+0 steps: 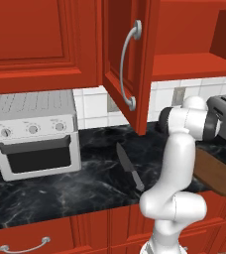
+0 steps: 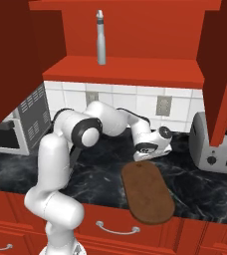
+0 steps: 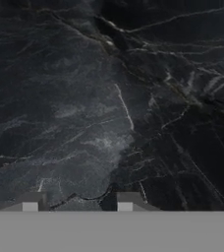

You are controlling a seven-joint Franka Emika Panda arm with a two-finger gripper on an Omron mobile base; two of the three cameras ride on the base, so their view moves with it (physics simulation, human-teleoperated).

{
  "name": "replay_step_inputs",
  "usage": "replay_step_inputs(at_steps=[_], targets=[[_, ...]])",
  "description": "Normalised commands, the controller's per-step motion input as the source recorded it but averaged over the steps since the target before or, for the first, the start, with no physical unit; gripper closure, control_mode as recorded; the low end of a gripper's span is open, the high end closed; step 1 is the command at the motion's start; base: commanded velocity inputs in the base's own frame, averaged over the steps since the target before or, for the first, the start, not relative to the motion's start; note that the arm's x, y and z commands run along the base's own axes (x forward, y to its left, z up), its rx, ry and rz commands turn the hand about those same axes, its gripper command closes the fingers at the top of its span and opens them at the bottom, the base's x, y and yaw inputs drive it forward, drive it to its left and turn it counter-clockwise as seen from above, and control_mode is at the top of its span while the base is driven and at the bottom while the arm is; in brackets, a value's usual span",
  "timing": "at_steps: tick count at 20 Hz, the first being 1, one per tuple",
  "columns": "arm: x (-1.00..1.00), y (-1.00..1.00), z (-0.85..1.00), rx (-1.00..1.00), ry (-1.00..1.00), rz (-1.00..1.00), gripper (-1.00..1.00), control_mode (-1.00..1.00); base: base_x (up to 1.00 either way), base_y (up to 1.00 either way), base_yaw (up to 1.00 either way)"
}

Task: Move the cutting board and knife to the sink. Then move spray from the cabinet to the counter.

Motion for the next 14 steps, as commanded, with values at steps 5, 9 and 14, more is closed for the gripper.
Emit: replay_step_inputs(at_steps=[5, 9, 14], targets=[[-0.29, -0.07, -0.02, 0.00, 0.00, 0.00, -1.00, -1.00, 0.00, 0.00, 0.00], [-0.41, -0.25, -0.07, 0.00, 0.00, 0.00, -1.00, -1.00, 0.00, 0.00, 0.00], [-0.44, -0.30, -0.08, 0.00, 0.00, 0.00, -1.00, -1.00, 0.00, 0.00, 0.00]])
